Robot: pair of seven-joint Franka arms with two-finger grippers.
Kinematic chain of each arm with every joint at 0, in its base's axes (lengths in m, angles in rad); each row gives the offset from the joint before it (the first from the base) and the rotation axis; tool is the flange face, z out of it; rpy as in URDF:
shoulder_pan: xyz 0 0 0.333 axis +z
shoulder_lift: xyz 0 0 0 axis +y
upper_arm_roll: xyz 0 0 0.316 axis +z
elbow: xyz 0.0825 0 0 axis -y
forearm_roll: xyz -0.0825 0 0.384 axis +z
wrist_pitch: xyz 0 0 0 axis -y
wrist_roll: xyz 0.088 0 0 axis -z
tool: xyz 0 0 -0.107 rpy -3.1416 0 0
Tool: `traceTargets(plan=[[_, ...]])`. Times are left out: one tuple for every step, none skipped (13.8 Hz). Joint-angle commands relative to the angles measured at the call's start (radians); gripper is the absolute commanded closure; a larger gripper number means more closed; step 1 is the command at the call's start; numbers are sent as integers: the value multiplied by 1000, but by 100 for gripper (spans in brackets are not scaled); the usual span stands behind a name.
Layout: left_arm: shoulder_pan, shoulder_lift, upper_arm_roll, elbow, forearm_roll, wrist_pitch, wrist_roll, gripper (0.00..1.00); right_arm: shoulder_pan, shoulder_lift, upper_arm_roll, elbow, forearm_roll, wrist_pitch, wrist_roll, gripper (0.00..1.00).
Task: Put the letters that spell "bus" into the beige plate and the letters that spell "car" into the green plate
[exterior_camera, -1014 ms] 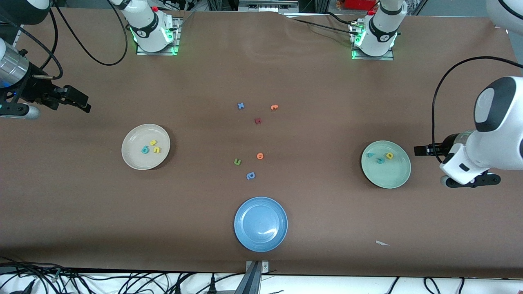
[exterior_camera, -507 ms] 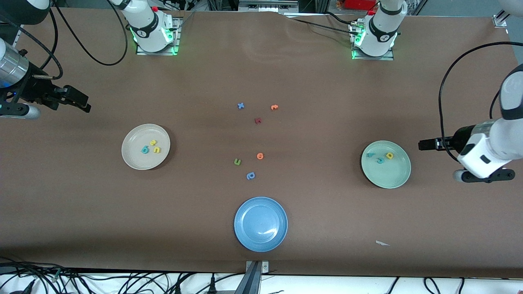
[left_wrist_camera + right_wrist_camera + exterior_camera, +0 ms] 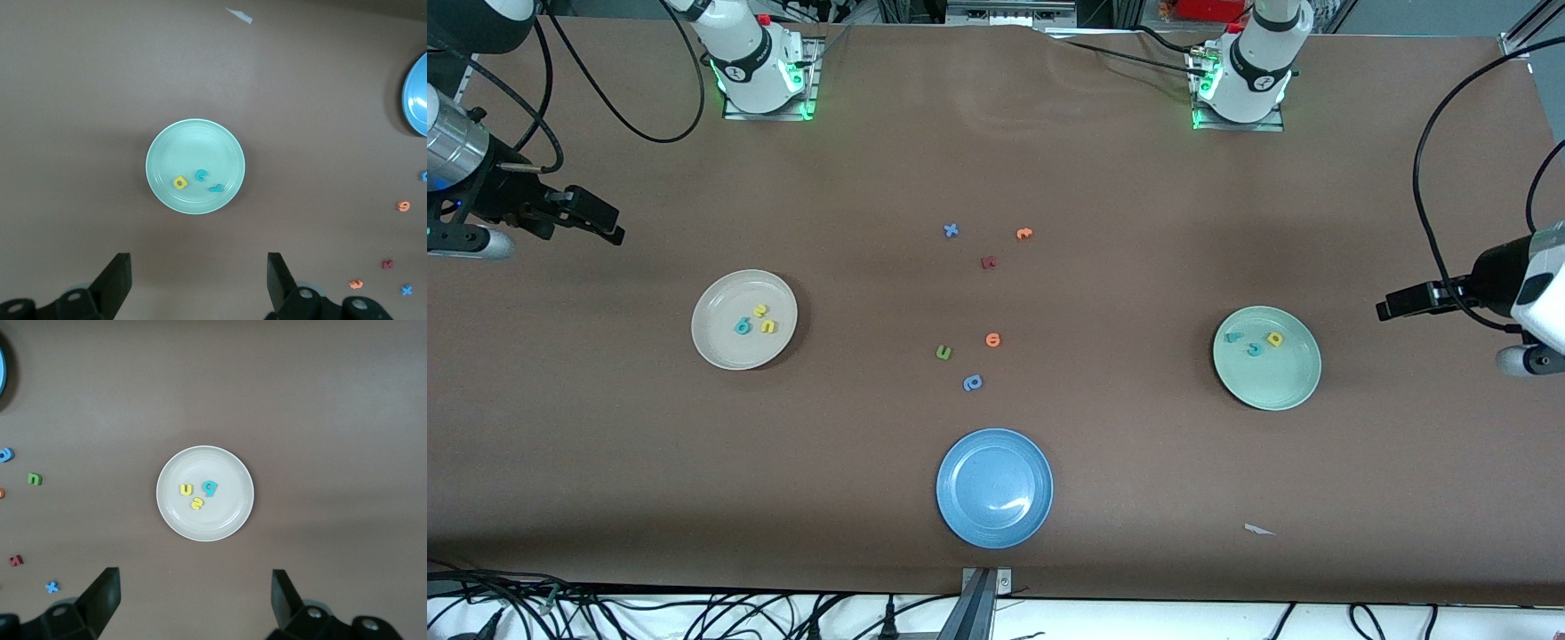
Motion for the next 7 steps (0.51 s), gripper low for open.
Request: traceTargets(plan=[[-4, -88, 17, -119, -15, 84, 25, 9, -14, 2, 7, 11, 19, -7, -13, 0], [-2, -130, 17, -183, -15, 136, 42, 6, -14, 2, 7, 11, 19, -7, -13, 0], [-1, -161, 18, -232, -15, 181, 45, 4, -14, 2, 7, 11, 19, -7, -13, 0], [1, -181, 18, -260, -16, 210, 46, 1, -14, 2, 7, 11, 19, -7, -13, 0], [1, -190, 18, -271, -16, 218, 48, 1, -14, 2, 7, 11, 19, -7, -13, 0], [2, -192, 20, -271, -21, 218, 58, 0, -14, 2, 7, 11, 19, -7, -13, 0], [4, -193, 21, -271, -27, 221, 89, 0, -14, 2, 7, 11, 19, -7, -13, 0]])
